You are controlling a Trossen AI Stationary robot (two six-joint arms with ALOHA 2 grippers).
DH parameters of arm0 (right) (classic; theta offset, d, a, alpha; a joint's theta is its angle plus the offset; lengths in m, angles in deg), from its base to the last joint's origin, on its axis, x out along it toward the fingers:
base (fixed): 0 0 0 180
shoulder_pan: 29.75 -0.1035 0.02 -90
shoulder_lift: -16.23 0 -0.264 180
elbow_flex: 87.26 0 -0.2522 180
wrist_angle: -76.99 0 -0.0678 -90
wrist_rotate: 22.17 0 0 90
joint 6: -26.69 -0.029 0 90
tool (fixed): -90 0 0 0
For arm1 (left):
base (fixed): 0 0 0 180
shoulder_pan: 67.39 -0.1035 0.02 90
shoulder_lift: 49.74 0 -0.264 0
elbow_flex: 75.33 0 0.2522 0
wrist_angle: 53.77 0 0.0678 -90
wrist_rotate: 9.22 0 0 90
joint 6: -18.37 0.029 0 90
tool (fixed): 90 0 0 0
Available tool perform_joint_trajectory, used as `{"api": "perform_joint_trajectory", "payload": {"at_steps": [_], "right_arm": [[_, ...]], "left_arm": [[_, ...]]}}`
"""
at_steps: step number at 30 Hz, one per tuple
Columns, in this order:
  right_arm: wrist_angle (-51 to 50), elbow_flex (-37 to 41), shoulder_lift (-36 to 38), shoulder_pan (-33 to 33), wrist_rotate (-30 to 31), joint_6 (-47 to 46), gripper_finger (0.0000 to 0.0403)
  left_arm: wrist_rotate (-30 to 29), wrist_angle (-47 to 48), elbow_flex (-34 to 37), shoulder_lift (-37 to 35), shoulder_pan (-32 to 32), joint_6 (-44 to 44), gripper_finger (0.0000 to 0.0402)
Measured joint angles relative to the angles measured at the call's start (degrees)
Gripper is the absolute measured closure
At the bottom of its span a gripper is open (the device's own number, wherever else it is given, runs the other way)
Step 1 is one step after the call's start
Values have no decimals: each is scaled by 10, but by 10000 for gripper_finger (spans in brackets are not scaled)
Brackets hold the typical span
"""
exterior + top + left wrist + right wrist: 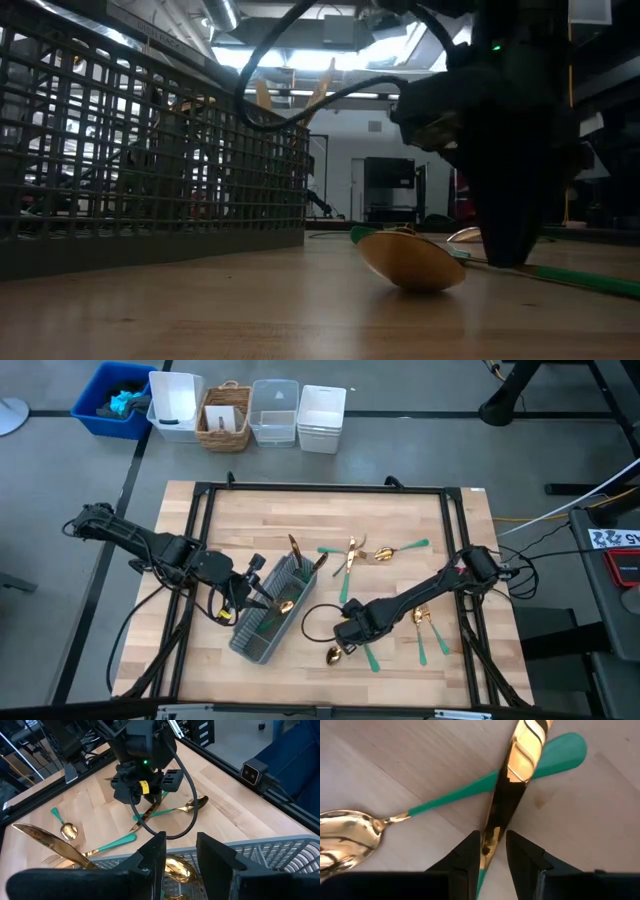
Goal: Sort silverware
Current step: Put the green knife into the silverware basket
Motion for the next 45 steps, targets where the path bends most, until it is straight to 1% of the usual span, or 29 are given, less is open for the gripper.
{"api": "perform_joint_trajectory", "payload": {"at_steps": [5,8,10,15,17,19,25,32,45], "right_arm": [[-1,-3,-16,1,-21,2,306],[-2,-3,-19,1,-20,9,310],[-3,-2,-19,1,-16,12,321],[-4,-2,-20,1,-13,29,365],[-4,-2,-20,0,-8,30,374],[-4,-1,-20,0,-5,31,374],[-4,-1,-20,1,-6,32,351],[-5,0,-7,1,-1,39,362],[-24,2,7,6,6,46,361]], "left_arm": [[0,0,0,0,0,0,302],[0,0,0,0,0,0,302],[0,0,0,0,0,0,302],[0,0,0,0,0,0,302],[0,0,0,0,0,0,302],[0,0,0,0,0,0,302],[0,0,0,0,0,0,302],[0,0,0,0,0,0,302],[0,-4,0,0,0,0,302]]}}
